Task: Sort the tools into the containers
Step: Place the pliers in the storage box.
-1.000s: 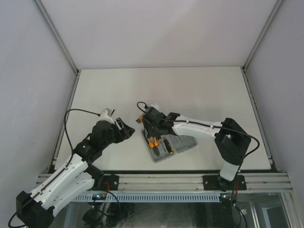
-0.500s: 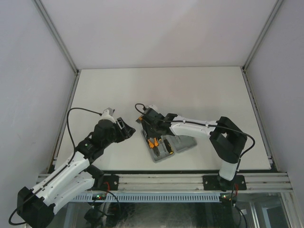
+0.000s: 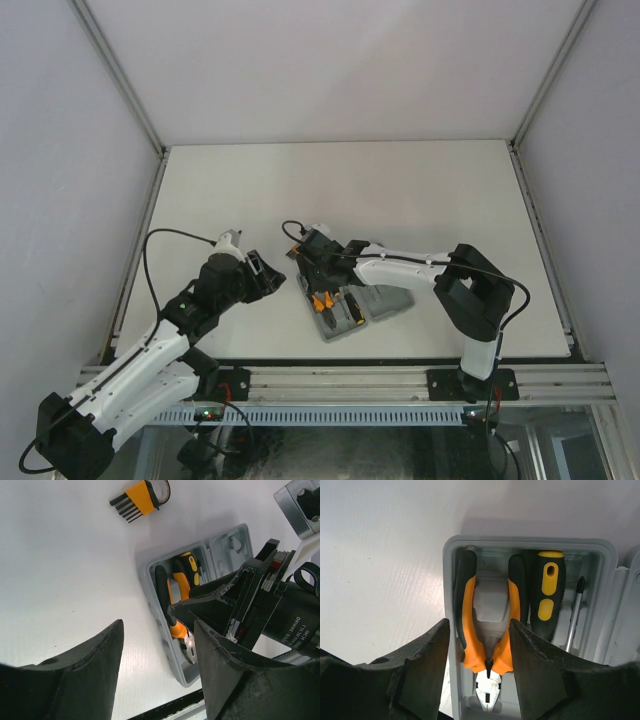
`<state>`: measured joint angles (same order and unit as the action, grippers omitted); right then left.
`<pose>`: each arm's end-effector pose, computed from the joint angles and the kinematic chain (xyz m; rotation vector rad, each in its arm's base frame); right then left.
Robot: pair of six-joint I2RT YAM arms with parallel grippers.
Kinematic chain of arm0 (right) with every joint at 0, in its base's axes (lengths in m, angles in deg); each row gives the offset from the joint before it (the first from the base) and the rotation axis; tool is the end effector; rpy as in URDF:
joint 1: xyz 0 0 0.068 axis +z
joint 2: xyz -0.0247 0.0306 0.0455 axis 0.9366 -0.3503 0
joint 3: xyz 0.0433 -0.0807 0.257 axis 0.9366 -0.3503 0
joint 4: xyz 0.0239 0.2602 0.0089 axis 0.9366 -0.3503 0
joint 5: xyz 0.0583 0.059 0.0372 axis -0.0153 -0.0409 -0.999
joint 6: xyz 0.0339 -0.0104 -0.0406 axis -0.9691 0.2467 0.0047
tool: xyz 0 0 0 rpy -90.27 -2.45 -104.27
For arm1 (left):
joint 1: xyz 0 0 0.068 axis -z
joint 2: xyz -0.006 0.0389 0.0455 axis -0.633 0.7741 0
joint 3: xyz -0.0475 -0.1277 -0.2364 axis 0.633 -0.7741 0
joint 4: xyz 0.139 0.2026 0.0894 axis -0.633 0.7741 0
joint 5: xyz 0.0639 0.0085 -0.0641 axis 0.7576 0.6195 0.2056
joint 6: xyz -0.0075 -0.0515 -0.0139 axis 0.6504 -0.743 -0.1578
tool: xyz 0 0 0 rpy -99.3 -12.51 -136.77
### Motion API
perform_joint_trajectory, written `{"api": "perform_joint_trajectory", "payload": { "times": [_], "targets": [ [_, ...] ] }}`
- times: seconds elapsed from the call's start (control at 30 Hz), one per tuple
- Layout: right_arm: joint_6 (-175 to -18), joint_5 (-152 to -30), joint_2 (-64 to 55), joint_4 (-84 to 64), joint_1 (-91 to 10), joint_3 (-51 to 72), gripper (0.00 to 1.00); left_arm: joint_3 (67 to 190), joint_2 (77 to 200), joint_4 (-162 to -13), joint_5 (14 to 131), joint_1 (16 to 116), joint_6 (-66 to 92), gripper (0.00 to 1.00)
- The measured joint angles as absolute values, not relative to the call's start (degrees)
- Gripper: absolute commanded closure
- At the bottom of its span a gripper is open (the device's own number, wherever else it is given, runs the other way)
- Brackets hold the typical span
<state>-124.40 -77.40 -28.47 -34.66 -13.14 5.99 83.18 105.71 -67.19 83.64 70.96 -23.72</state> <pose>0.2145 0.3149 0.1857 -0.4667 2.6217 0.4103 0.1437 -0.0865 0.2226 -0.3579 2.2234 -0.7350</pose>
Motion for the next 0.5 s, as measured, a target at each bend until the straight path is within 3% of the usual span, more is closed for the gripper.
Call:
{"api": "perform_joint_trajectory", "payload": {
  "times": [0.5],
  "targets": [
    [-124.2, -75.5, -28.4, -34.8, -12.8, 6.0, 0.52, 83.2, 106.4, -67.2, 83.5, 71.0, -23.7, 0.39]
  ]
}}
